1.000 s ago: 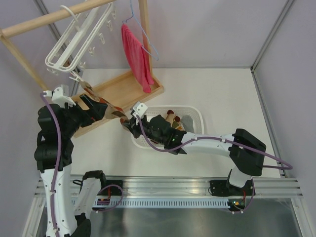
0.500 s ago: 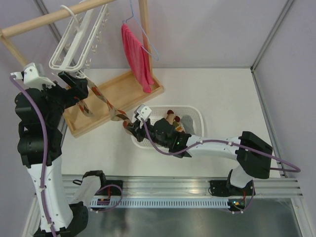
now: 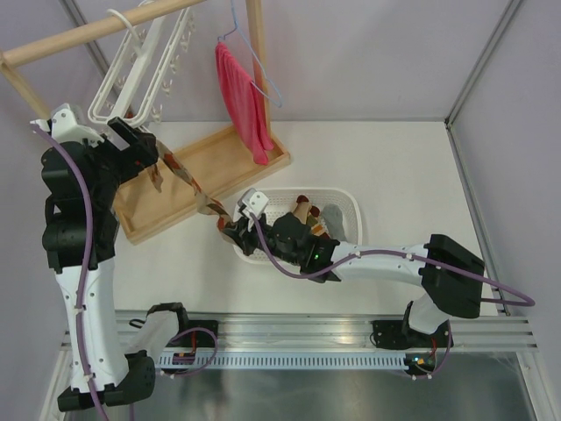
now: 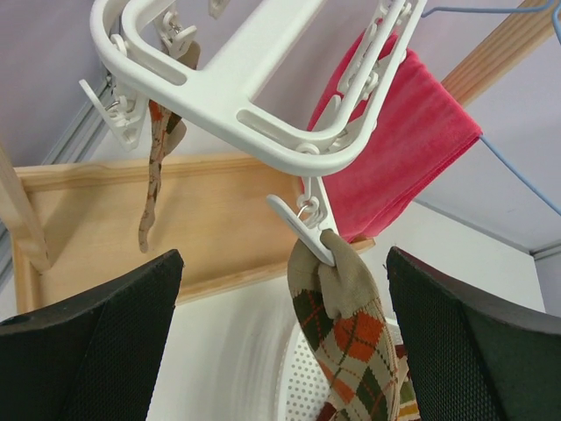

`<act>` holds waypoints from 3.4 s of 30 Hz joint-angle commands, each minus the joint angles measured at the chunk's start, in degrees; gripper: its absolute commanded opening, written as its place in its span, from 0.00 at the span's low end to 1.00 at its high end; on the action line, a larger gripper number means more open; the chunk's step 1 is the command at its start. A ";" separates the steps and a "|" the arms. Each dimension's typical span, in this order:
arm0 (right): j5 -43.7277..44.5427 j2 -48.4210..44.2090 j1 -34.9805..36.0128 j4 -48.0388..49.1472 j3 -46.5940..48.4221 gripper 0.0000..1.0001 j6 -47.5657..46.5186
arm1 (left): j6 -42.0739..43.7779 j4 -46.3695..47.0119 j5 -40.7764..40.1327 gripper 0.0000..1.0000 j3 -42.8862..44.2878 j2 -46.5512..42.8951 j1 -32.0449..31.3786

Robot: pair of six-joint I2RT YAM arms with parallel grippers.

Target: Remove the socks clipped to the hanger

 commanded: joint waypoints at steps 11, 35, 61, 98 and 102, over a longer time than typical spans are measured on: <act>-1.01 0.19 1.64 0.33 1.99 0.01 -0.43 | -6.02 8.88 1.48 0.99 -1.01 4.21 -0.04; 0.40 3.09 4.55 -2.65 5.59 0.01 -3.24 | -9.71 14.15 2.98 0.16 -5.32 5.44 -0.04; 17.70 5.55 9.99 -7.41 9.63 0.01 -11.59 | -7.08 9.94 2.71 1.00 -6.11 -0.09 -0.04; 50.94 21.98 24.14 9.48 17.98 0.01 -43.67 | -1.37 2.56 -8.87 0.95 1.36 3.86 -8.74; 50.76 22.86 24.15 8.51 18.86 0.01 -43.67 | 1.18 0.01 -12.83 0.95 3.63 4.91 -9.18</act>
